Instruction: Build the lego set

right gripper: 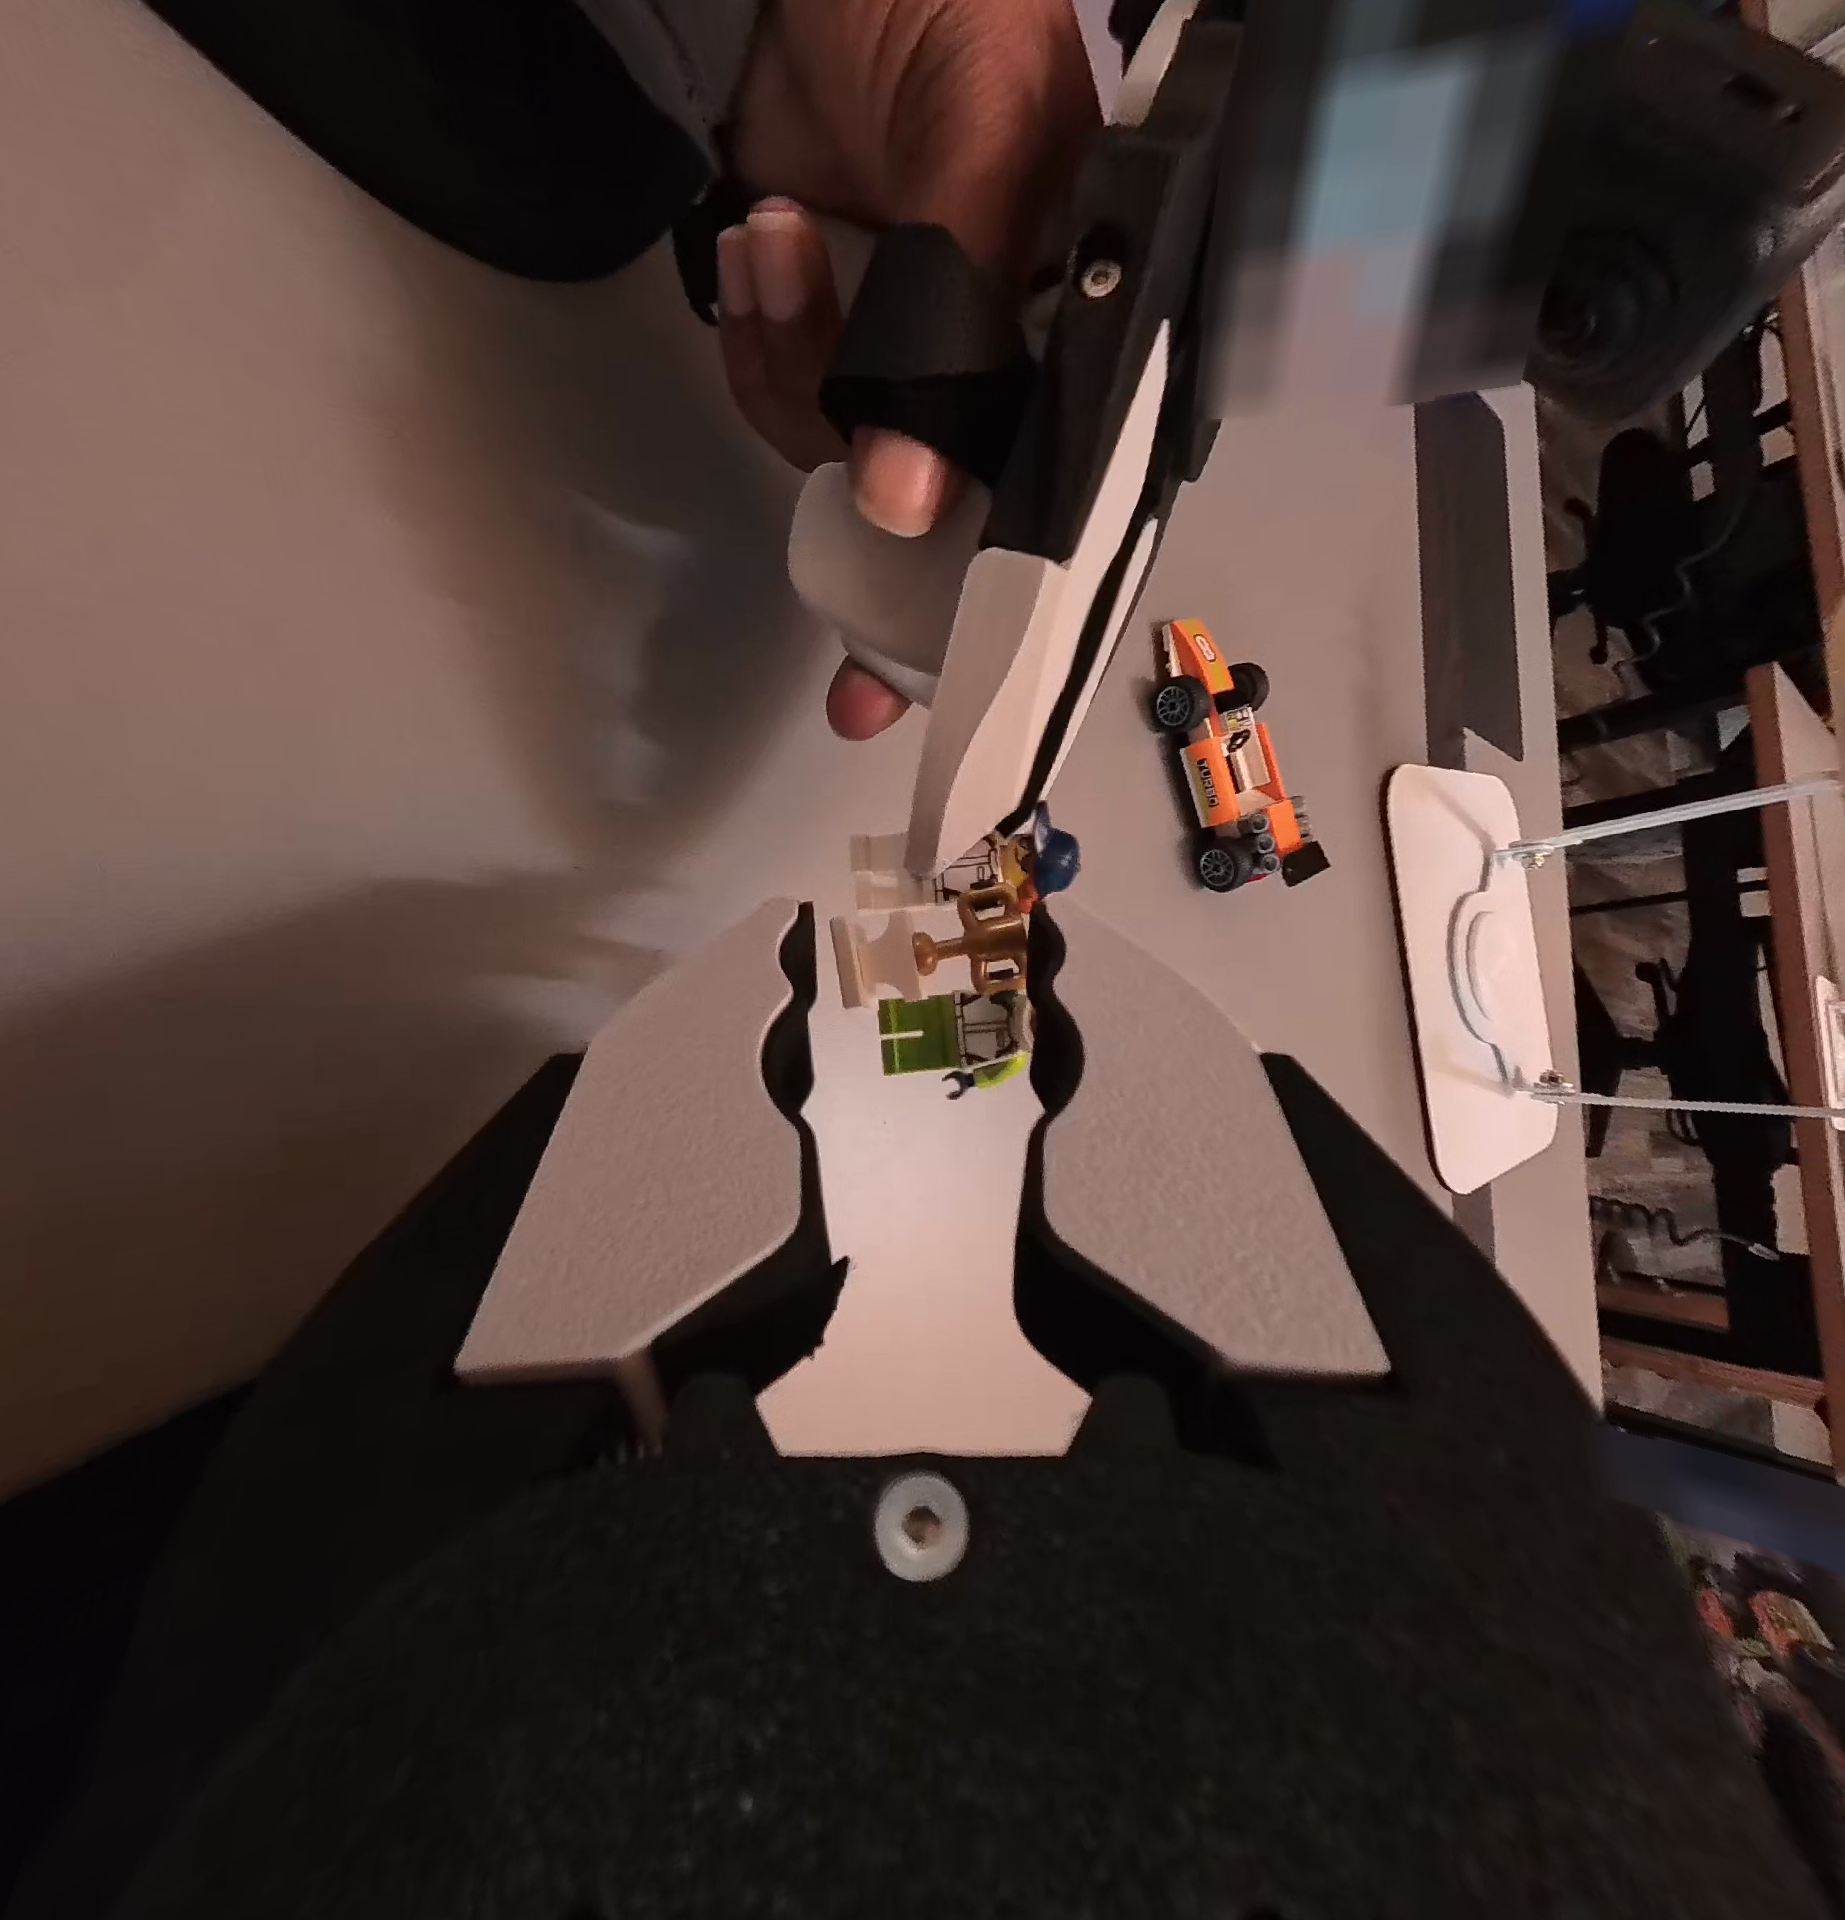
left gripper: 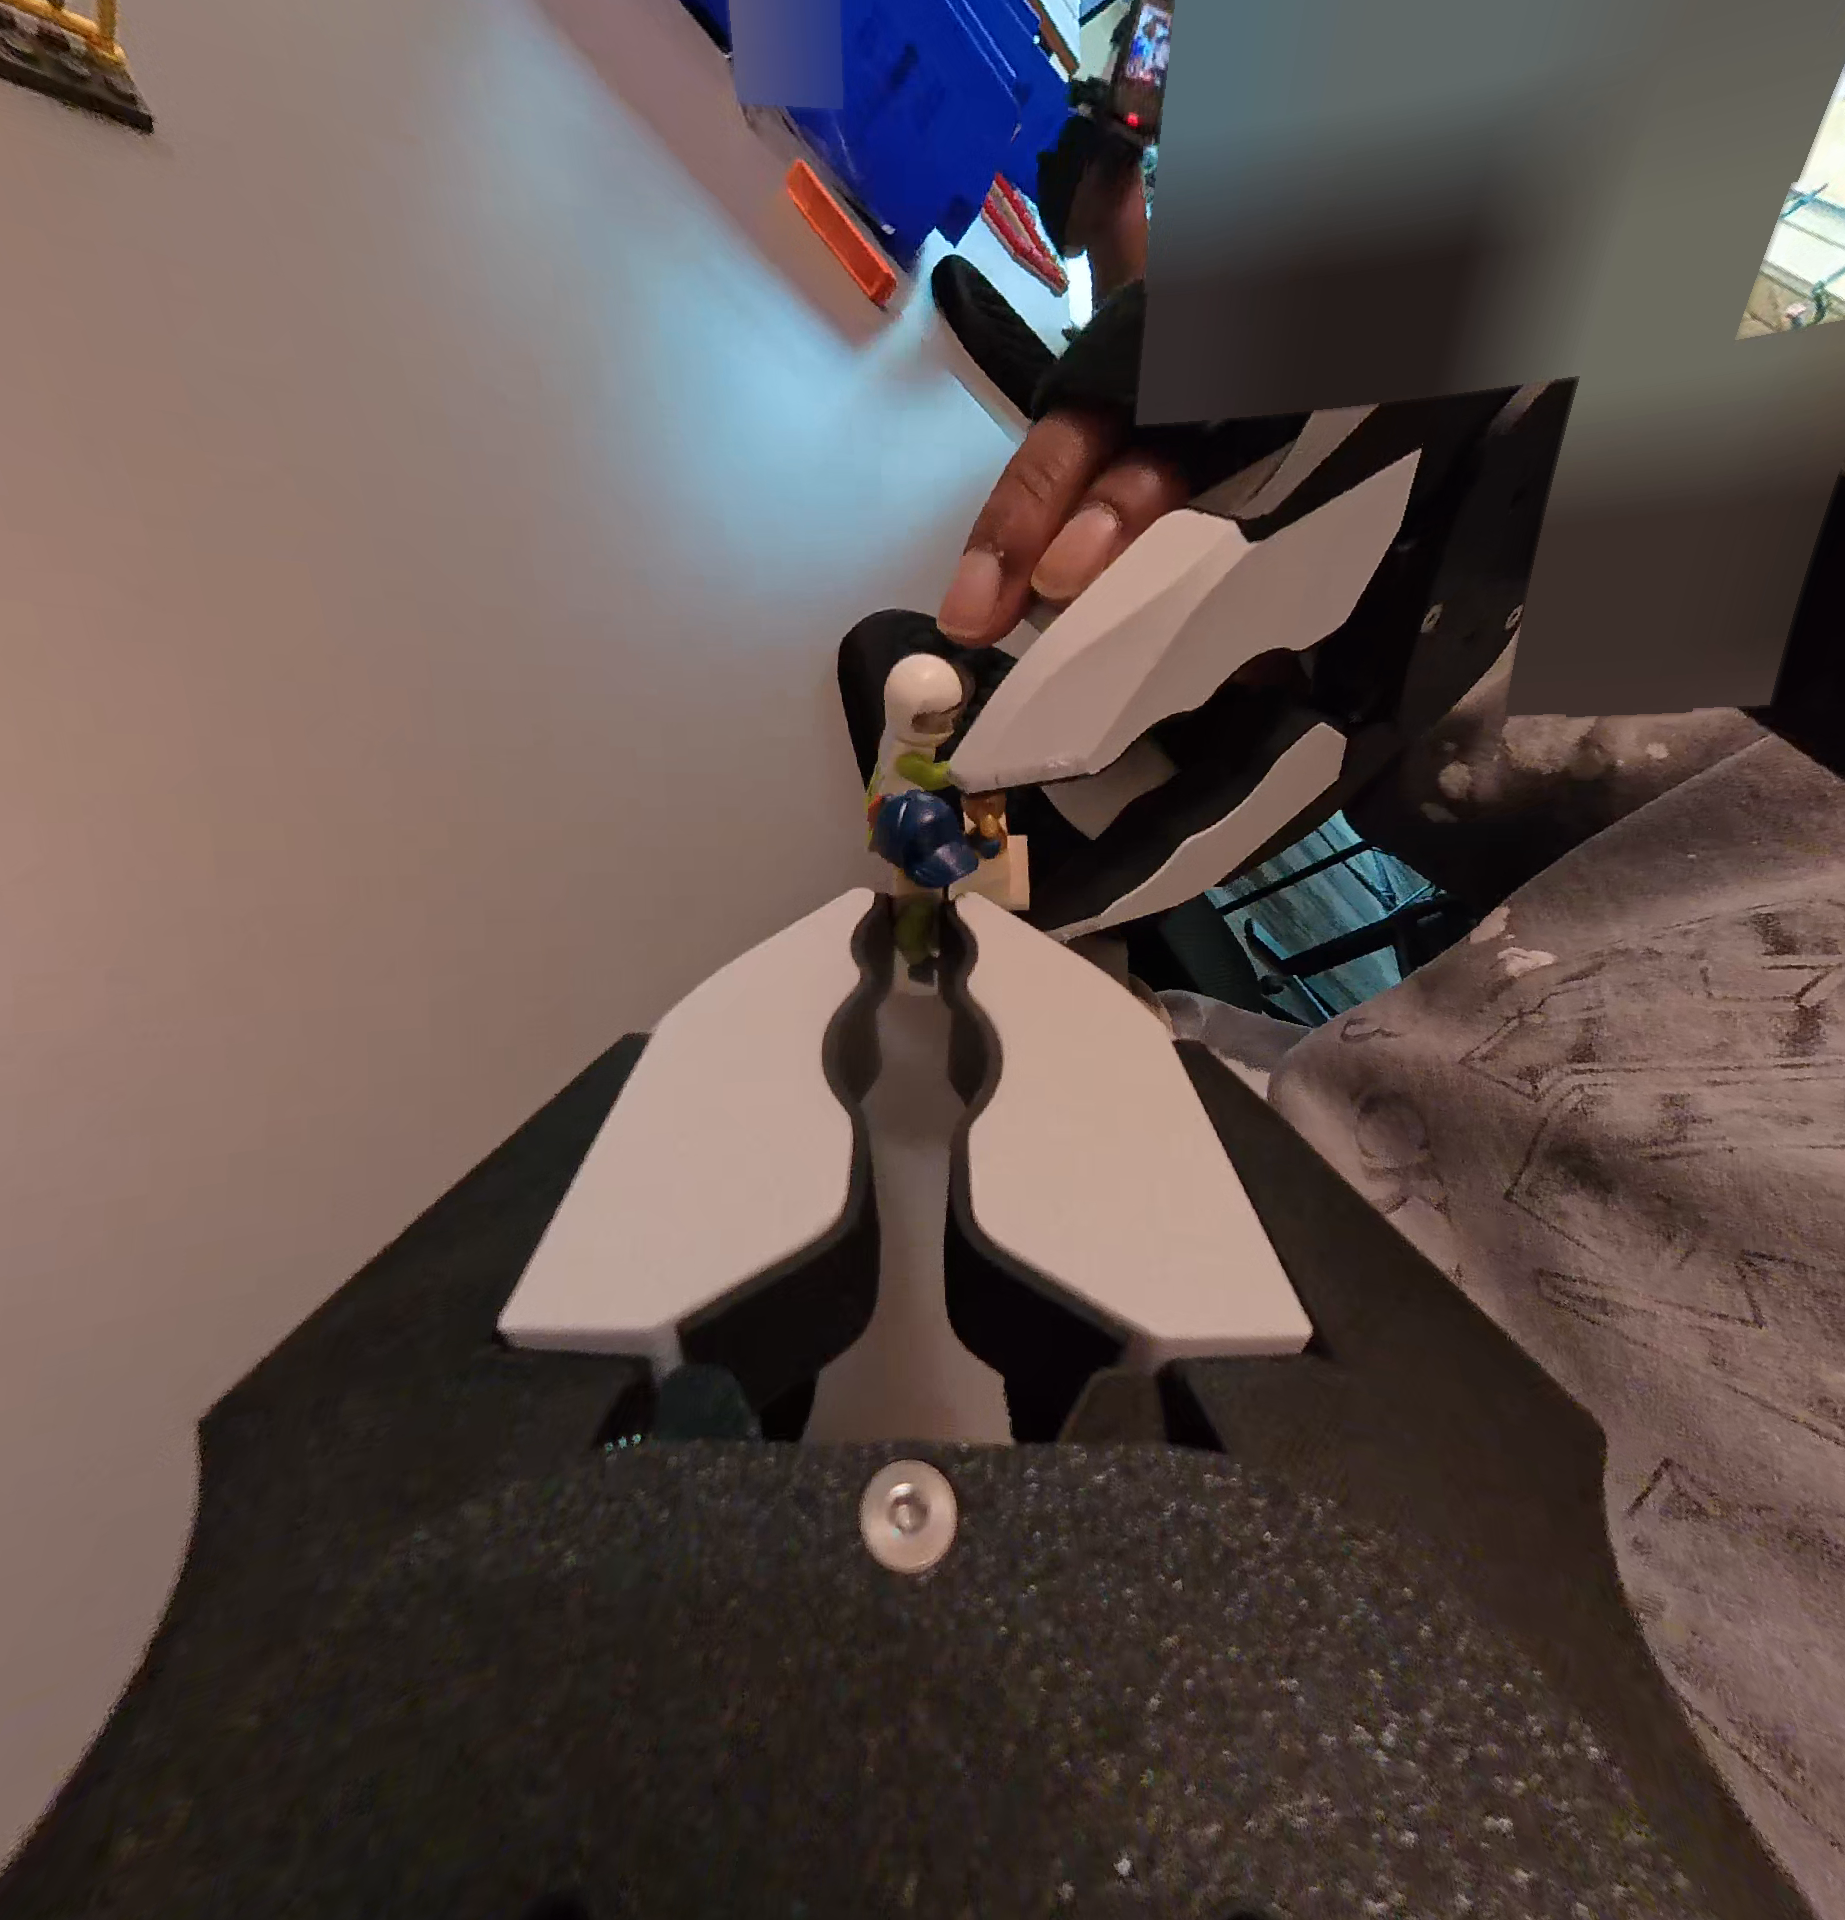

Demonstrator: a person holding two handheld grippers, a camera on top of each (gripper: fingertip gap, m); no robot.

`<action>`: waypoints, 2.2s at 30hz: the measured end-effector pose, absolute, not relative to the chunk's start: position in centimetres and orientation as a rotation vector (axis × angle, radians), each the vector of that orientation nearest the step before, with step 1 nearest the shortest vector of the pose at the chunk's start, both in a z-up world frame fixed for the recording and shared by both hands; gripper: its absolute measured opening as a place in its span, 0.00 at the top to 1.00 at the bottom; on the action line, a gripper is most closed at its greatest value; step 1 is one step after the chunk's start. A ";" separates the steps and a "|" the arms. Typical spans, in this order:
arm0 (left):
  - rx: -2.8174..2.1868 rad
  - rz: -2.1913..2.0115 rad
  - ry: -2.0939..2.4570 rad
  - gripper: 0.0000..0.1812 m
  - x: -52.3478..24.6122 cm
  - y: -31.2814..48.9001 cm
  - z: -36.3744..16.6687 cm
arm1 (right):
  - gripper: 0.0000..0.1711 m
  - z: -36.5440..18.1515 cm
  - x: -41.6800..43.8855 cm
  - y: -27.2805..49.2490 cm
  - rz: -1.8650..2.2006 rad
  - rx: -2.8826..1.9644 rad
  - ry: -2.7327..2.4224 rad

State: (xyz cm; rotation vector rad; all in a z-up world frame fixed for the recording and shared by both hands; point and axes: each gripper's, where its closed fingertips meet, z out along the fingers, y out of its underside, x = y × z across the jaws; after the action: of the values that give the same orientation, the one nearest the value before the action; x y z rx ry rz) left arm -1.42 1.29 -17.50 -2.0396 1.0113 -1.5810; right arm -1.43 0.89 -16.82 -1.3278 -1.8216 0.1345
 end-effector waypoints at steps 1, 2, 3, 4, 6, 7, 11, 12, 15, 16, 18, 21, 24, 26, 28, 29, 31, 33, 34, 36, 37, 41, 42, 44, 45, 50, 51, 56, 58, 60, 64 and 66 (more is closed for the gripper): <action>-2.042 -1.590 1.003 0.95 -1.4 1.3 -17.5 | 0.78 -16.8 -1.4 0.9 0.127 -1.324 -1.821; -2.043 -1.603 0.990 0.95 -1.4 1.3 -17.4 | 0.78 -16.8 -1.4 1.0 0.117 -1.319 -1.819; -2.048 -1.615 0.973 0.95 -1.4 1.4 -17.4 | 0.78 -16.8 -1.4 1.1 0.104 -1.313 -1.821; -2.051 -1.628 0.960 0.95 -1.3 1.4 -17.4 | 0.78 -16.8 -1.4 1.1 0.093 -1.305 -1.819; -2.054 -1.667 0.920 0.95 -1.2 1.4 -17.3 | 0.79 -16.6 -1.4 1.2 0.085 -1.293 -1.813; -2.052 -1.692 0.896 0.95 -1.2 1.4 -17.2 | 0.79 -16.5 -1.5 1.2 0.084 -1.288 -1.809; -2.041 -1.763 0.841 0.96 -1.1 1.5 -16.9 | 0.79 -16.3 -1.4 1.4 0.072 -1.286 -1.800; -2.038 -1.779 0.826 0.96 -1.1 1.5 -16.8 | 0.79 -16.3 -1.4 1.4 0.078 -1.288 -1.798; -2.030 -1.794 0.804 0.96 -1.1 1.7 -16.6 | 0.79 -16.2 -1.4 1.4 0.097 -1.300 -1.784; -2.029 -1.787 0.810 0.96 -1.1 1.7 -16.6 | 0.79 -16.2 -1.4 1.4 0.109 -1.305 -1.780; -2.019 -1.790 0.812 0.96 -1.1 1.7 -16.5 | 0.79 -16.0 -1.4 1.3 0.144 -1.321 -1.766; -1.996 -1.785 0.834 0.96 -1.1 1.6 -16.4 | 0.76 -15.0 -1.4 1.5 0.235 -1.362 -1.713; -1.980 -1.764 0.865 0.96 -1.2 1.5 -16.4 | 0.73 -14.5 -0.9 1.6 0.329 -1.417 -1.681; -1.971 -1.756 0.886 0.96 -1.2 1.4 -16.4 | 0.74 -14.2 -0.7 1.5 0.384 -1.432 -1.663; -1.966 -1.743 0.906 0.96 -1.1 1.3 -16.5 | 0.74 -14.1 -0.7 1.1 0.432 -1.440 -1.646; -1.965 -1.739 0.915 0.96 -1.0 1.2 -16.5 | 0.74 -13.9 -0.7 1.0 0.460 -1.443 -1.635; -1.971 -1.686 0.952 0.96 -1.0 1.2 -16.9 | 0.79 -13.7 -0.9 1.0 0.513 -1.477 -1.597; -1.972 -1.581 1.022 0.96 -0.9 1.1 -17.5 | 0.83 -13.6 -1.0 1.1 0.576 -1.528 -1.574; -1.968 -1.531 1.058 0.96 -0.8 0.9 -17.7 | 0.86 -13.7 -1.1 1.2 0.612 -1.552 -1.568; -1.962 -1.412 1.128 0.96 -0.6 0.8 -18.2 | 0.86 -14.5 -1.3 1.1 0.667 -1.612 -1.601; -1.953 -1.343 1.167 0.96 -0.5 0.7 -18.5 | 0.86 -15.0 -1.3 1.3 0.667 -1.649 -1.614; -1.923 -1.055 1.252 0.95 -0.5 1.4 -19.3 | 0.84 -16.4 -1.4 2.5 0.768 -1.918 -1.537; -1.910 -0.995 1.259 0.96 -0.6 1.6 -19.3 | 0.84 -16.5 -1.5 2.6 0.807 -1.984 -1.492; -1.885 -0.864 1.262 0.96 -0.8 2.2 -19.1 | 0.84 -16.4 -1.7 3.0 0.852 -2.063 -1.403; -1.870 -0.785 1.263 0.95 -1.0 2.7 -19.1 | 0.84 -16.2 -1.8 3.1 0.862 -2.085 -1.368; -1.793 -0.531 1.242 0.95 -1.6 4.1 -18.3 | 0.84 -16.2 -2.0 4.2 0.779 -2.144 -1.220; -1.779 -0.485 1.236 0.95 -1.8 4.4 -18.2 | 0.84 -16.3 -2.1 4.3 0.764 -2.153 -1.194; -1.696 -0.294 1.220 0.95 -2.3 5.3 -17.4 | 0.87 -15.7 -2.6 4.7 0.709 -2.133 -1.151; -1.669 -0.243 1.220 0.95 -2.4 5.5 -17.1 | 0.87 -15.4 -2.7 4.8 0.677 -2.115 -1.169; -1.645 -0.203 1.225 0.95 -2.4 5.5 -16.9 | 0.87 -15.3 -2.6 4.8 0.634 -2.087 -1.211; -1.625 -0.191 1.233 0.95 -2.4 5.4 -16.7 | 0.87 -15.2 -2.5 4.7 0.547 -2.002 -1.341; -1.629 -0.215 1.236 0.95 -2.3 5.3 -16.7 | 0.87 -15.3 -2.4 4.6 0.498 -1.952 -1.417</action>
State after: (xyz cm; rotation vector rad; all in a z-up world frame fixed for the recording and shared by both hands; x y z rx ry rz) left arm -2.28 5.28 -16.67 -1.6287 1.2360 -0.2147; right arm -2.38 4.59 -15.26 -1.9518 -1.4174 0.4983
